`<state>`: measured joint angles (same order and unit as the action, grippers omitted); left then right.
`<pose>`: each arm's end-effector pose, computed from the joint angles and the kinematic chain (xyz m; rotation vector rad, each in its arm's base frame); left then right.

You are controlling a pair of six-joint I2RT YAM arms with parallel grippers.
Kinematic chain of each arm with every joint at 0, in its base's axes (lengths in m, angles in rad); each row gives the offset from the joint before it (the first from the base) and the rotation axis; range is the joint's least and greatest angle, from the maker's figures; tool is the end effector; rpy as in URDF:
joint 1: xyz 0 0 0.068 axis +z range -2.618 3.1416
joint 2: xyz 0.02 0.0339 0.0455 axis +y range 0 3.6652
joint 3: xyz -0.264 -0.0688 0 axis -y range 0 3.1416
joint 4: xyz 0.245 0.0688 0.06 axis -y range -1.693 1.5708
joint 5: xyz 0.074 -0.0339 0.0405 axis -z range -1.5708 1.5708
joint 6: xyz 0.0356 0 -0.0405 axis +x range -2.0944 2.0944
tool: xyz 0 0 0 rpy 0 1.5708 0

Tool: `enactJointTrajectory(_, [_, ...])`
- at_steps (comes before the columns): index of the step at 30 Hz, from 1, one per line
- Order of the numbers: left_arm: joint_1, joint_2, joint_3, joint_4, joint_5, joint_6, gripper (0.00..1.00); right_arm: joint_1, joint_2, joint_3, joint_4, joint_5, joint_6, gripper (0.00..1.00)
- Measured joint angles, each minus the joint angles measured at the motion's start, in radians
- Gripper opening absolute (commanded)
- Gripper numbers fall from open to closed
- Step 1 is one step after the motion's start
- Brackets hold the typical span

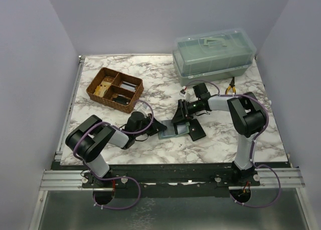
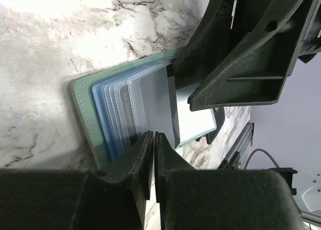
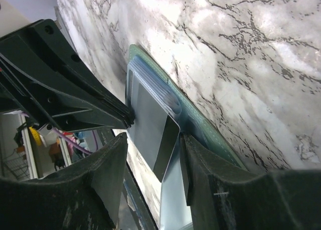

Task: Take the credit cards out of the card holder
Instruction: Remove the credit card from the card holder.

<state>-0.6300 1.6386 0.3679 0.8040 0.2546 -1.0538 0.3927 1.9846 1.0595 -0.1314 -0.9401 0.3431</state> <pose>0.2084 -0.1631 0.1118 -0.3039 2.2676 -1.2423 0.3292 0.1675 0.1129 -0.4148 2.6099 1.4894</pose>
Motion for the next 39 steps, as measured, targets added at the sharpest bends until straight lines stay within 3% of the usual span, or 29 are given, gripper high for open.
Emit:
enactJointTrajectory(5, [0.000, 0.034, 0.000, 0.052, 0.003, -0.013, 0.13, -0.001, 0.023, 0.002, 0.033, -0.041, 0.026, 0.46])
enactJointTrajectory(15, [0.000, 0.069, -0.020, 0.134, 0.013, -0.031, 0.13, -0.013, 0.063, -0.017, 0.085, -0.047, 0.074, 0.01])
enactJointTrajectory(30, [0.099, 0.080, -0.068, 0.145, 0.055, -0.045, 0.15, -0.145, 0.021, -0.094, 0.093, -0.105, 0.085, 0.00])
enactJointTrajectory(39, [0.119, 0.030, -0.141, 0.228, 0.119, -0.024, 0.43, -0.150, -0.038, -0.126, 0.150, -0.156, 0.088, 0.00])
